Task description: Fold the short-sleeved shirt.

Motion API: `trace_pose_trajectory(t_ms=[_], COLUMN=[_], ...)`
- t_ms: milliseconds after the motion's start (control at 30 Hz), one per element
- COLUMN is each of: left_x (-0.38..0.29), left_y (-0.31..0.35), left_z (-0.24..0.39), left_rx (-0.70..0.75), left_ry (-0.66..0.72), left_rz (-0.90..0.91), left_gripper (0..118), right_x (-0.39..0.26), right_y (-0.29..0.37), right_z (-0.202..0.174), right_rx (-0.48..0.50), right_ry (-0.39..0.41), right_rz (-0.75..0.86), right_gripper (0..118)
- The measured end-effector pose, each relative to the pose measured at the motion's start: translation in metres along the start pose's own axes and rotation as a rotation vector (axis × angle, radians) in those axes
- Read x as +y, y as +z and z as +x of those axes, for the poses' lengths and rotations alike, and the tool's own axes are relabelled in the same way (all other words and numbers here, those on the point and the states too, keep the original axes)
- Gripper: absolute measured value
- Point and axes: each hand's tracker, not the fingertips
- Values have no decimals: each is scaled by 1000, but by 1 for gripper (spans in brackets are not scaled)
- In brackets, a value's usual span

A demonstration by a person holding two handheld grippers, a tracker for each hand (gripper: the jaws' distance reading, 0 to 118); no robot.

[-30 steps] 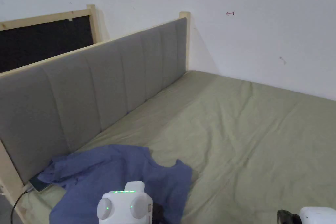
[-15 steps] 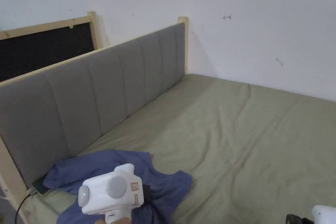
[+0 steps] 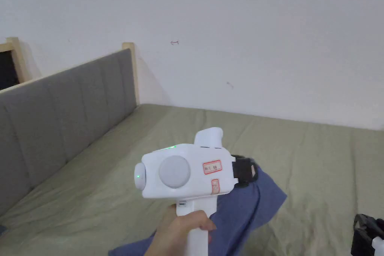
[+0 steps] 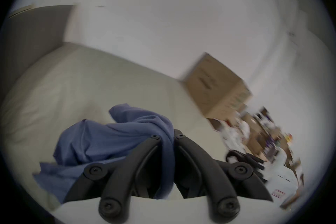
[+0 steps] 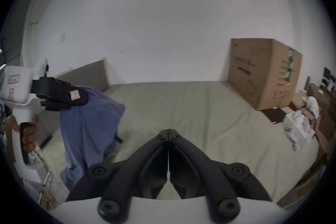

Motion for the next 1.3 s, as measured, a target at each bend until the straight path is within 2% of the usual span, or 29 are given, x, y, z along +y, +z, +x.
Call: trace_pose_trajectory(t_ms=[67,133,233,333,367,433,500,533,567,667,733,767,800,833,867,900,1000,1100,1200,1233,1300], left_x=[-13,-37,-88,-156,-179,-215,-236,-239,-235,-210,-187,-175,-167,-162,-161,-161,-175,-175,-150,-137,-102], left_y=[-34,-69,-129,-188,-207,-232,-238,-233,-228,-208,-185,-170,-154,-138,-121,-106,-68,-55,-57,-60,-74], left_z=[42,71,95,94,88,79,67,64,62,61,56,53,47,40,32,28,-7,-41,-69,-76,-94], left_rx=[-75,-82,-9,28,60,106,92,85,62,59,55,46,49,66,107,154,340,365,396,405,422], left_ry=[-56,-94,-165,-263,-267,-266,-228,-201,-187,-208,-200,-173,-138,-124,-131,-135,-126,-40,30,53,53], left_rz=[-65,-137,-284,-436,-510,-672,-727,-710,-676,-661,-564,-521,-480,-452,-419,-390,-371,-400,-357,-345,-331], left_gripper=[8,8,7,10,18,54,76,103,107,106,104,95,77,41,16,3,0,0,1,23,86], right_x=[3,1,-10,-31,-39,-53,-66,-70,-74,-76,-74,-73,-71,-70,-69,-69,-72,-75,-75,-77,-78], right_y=[15,28,44,50,49,48,48,46,42,32,25,23,19,17,15,13,4,-8,-17,-21,-27], right_z=[28,55,88,117,126,138,145,149,152,148,143,138,132,127,121,114,97,82,71,72,69], right_rx=[-82,-143,-236,-302,-320,-342,-349,-348,-350,-344,-317,-301,-283,-268,-247,-231,-187,-159,-139,-134,-128], right_ry=[-19,-42,-76,-124,-146,-184,-212,-212,-212,-208,-201,-192,-180,-167,-151,-140,-119,-100,-83,-77,-55], right_rz=[21,27,8,-59,-96,-148,-186,-195,-204,-232,-226,-223,-222,-223,-226,-226,-238,-256,-272,-277,-288], right_gripper=[1,1,1,1,1,1,1,1,1,1,1,1,1,1,1,1,1,1,1,1,1])
